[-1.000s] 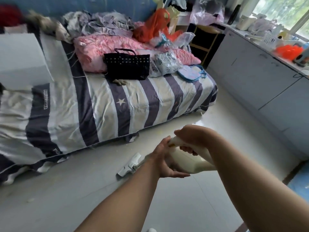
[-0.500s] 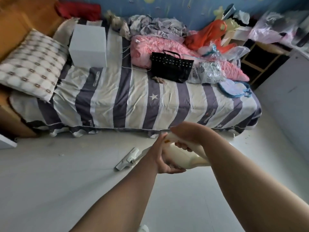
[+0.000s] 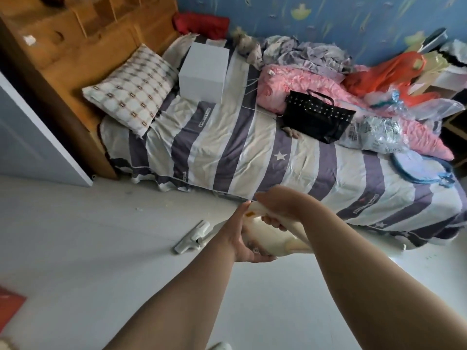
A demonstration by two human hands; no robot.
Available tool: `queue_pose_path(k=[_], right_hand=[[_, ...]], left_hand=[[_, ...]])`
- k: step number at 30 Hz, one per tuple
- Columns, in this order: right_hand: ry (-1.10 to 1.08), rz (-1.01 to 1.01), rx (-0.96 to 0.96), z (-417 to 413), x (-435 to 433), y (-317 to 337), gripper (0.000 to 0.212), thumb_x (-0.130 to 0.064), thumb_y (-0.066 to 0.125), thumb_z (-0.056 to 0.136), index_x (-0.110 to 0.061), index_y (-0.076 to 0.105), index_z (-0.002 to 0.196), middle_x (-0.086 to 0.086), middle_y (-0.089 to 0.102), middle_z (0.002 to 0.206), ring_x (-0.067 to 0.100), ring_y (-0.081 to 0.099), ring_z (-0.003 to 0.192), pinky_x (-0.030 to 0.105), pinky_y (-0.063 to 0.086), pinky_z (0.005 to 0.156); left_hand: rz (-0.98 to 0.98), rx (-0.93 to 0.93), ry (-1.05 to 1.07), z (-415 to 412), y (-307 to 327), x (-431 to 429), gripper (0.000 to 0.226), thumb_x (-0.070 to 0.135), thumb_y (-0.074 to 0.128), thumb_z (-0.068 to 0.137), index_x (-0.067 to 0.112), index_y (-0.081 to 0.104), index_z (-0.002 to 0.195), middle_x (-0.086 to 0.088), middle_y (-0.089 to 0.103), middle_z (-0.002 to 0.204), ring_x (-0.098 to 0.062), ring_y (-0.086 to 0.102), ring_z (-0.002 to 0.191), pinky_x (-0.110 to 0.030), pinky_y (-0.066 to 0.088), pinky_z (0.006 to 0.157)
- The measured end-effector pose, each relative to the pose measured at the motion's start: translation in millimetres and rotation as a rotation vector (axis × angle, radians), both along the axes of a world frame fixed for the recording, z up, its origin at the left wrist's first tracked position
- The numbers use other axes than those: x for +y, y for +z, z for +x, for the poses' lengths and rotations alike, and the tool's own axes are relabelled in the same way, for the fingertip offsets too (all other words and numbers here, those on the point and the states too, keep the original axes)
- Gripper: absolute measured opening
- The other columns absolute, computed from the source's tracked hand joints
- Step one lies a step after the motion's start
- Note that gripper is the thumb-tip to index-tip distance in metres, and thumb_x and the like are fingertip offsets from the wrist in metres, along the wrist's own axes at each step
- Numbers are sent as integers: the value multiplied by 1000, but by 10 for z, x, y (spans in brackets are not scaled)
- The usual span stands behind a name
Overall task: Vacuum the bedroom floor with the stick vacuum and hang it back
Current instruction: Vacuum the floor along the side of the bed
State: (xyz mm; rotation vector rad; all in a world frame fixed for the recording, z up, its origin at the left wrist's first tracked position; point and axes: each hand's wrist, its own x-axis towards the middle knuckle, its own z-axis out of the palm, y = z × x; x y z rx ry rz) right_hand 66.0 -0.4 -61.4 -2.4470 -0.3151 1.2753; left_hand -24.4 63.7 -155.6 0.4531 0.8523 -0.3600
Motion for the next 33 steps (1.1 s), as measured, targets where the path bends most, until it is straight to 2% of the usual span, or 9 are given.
queue_pose_path(k=[5,8,11,15,19,22,27,33], right_hand=[[117,21,-14,-157,409,109,32,-22,43,101,-14,46,71,9,45,62,19,36,48,27,32,51],[111,20,17,-189,667,70,38,-28,36,103,-7,51,75,8,46,56,18,36,42,24,32,48],[119,11,13,-226,901,27,44,-31,31,104,-4,53,77,7,48,53,16,38,37,20,34,44],[155,-2,-2,-337,1219,28,41,-30,31,103,-6,50,76,7,46,53,18,37,39,21,33,44],[164,-17,11,-436,1490,71,41,-32,30,103,-8,48,75,6,43,54,17,34,42,23,30,47],[196,-15,-2,-504,1726,94,41,-31,32,104,-9,46,73,6,42,57,17,33,46,24,29,49],[217,-7,-4,-560,2067,66,45,-37,27,106,-6,49,82,7,45,54,17,37,43,22,34,47],[254,25,-2,-700,2429,90,38,-27,31,105,-3,52,85,9,46,55,18,38,42,20,35,45]], left_hand=[[4,-1,82,-135,-5,361,70,59,76,66,15,63,119,-16,61,118,-41,56,108,-67,45,91],[12,-18,100,-231,24,579,62,60,69,74,14,64,114,-16,61,110,-40,58,102,-66,43,95],[9,-15,132,-319,27,778,64,59,71,73,14,61,117,-18,59,114,-41,55,108,-66,43,95],[11,-24,168,-416,23,1042,64,60,69,74,16,61,121,-15,61,114,-40,54,112,-66,44,94],[23,-19,199,-494,81,1265,57,59,67,78,16,63,115,-12,62,107,-38,54,108,-64,45,95],[14,-18,224,-559,109,1469,62,60,72,73,16,63,117,-13,63,109,-39,54,109,-64,46,93],[1,-8,260,-689,123,1785,66,66,70,74,15,63,115,-16,63,112,-40,55,111,-65,44,94],[10,-2,283,-846,135,2133,70,73,63,75,14,62,113,-16,66,109,-42,58,106,-67,45,93]])
